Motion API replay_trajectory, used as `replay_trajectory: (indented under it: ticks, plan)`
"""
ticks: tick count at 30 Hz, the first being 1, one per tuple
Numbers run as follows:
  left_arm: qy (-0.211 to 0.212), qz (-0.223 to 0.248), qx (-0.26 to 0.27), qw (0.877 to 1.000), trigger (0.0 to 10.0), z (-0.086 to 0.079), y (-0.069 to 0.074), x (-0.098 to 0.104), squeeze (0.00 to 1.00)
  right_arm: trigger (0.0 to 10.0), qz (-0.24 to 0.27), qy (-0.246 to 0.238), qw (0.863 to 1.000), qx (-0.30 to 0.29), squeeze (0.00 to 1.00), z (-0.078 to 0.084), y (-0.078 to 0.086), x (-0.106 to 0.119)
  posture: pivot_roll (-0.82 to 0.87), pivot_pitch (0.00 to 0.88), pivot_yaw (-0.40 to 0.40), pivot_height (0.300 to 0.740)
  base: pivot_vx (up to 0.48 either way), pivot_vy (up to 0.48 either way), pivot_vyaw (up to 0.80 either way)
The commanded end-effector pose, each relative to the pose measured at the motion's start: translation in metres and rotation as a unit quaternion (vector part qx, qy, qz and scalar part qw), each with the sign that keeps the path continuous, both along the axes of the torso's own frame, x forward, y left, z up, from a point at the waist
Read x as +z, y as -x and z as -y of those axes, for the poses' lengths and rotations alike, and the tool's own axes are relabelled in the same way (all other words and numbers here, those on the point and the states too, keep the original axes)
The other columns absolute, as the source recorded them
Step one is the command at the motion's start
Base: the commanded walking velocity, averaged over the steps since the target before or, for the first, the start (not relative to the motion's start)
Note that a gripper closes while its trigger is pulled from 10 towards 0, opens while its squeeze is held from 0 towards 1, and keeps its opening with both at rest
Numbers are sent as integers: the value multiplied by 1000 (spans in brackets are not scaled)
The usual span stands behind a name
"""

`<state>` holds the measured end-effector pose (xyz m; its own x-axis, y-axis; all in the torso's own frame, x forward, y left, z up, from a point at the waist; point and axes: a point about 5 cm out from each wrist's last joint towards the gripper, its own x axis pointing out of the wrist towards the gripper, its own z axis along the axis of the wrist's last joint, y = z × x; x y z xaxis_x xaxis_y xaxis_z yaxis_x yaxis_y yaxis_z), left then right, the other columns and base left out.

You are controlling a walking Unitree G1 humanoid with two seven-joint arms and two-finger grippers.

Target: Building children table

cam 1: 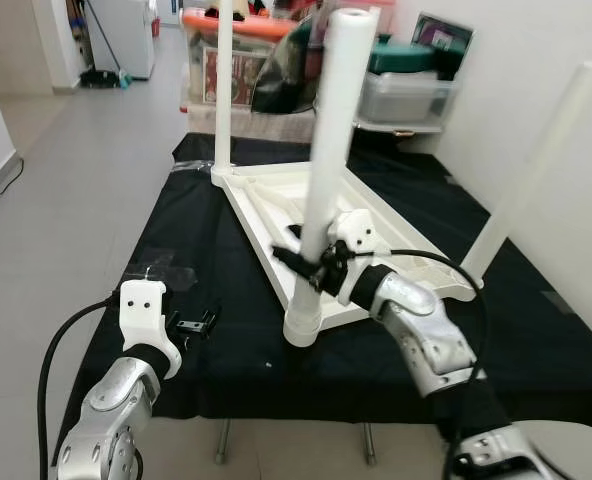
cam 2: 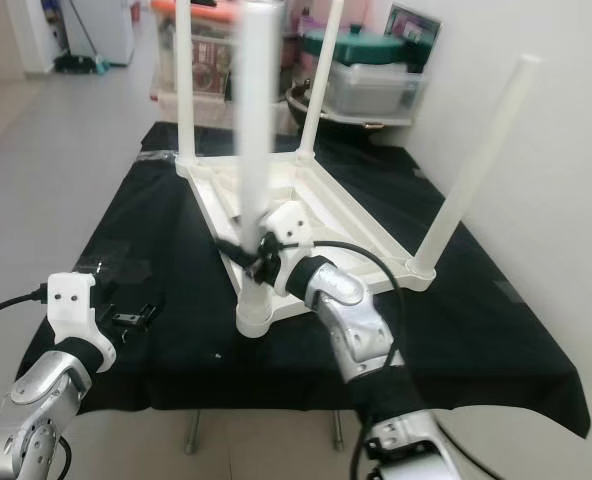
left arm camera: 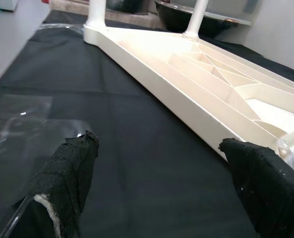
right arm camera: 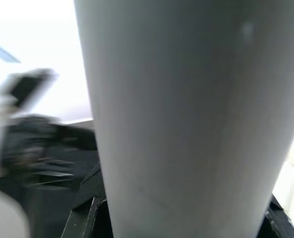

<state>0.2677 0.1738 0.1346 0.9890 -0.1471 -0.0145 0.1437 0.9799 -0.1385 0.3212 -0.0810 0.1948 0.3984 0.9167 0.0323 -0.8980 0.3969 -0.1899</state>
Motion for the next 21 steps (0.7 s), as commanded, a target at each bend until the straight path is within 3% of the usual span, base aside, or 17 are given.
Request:
replay_trajectory:
  ticks: [1,3,8,10,11,12,13,15,18,21]
  plan:
    - [5,-4,-9,1000,10000,5,-1,-2,0,10000,-79,49,993,73,0,-8,11,-36,145,0,-134,740,0,0,0]
    - [7,-6,-8,1000,10000,5,0,-3,0,10000,-79,71,988,115,0,-8,11,-34,152,0,-143,740,0,0,0]
    - [9,-7,-7,1000,10000,5,1,-4,0,10000,-81,76,985,130,0,-8,10,-33,159,0,-153,740,0,0,0]
    - [13,-8,-5,1000,10000,5,2,-4,0,10000,-99,70,979,165,0,-11,10,-30,173,0,-170,740,0,0,0]
    - [15,-10,-2,1000,10000,4,3,-5,0,10000,-116,67,969,208,0,-12,12,-27,178,0,-176,740,0,0,0]
    - [15,-10,-2,1000,10000,4,3,-5,0,10000,-116,67,969,208,0,-12,12,-27,178,0,-176,740,0,0,0]
    - [20,-11,1,1000,10000,3,4,-6,0,10000,-133,68,956,251,0,-13,15,-24,180,0,-178,740,0,0,0]
    - [20,-11,1,1000,10000,3,4,-6,0,10000,-133,68,956,251,0,-13,15,-24,180,0,-178,740,0,0,0]
    - [27,-14,6,1000,10000,3,6,-8,0,10000,-149,60,942,295,0,-19,14,-21,189,0,-190,740,0,0,0]
    - [29,-15,7,999,10000,3,7,-8,0,10000,-149,53,944,289,0,-21,12,-20,189,0,-190,740,0,0,0]
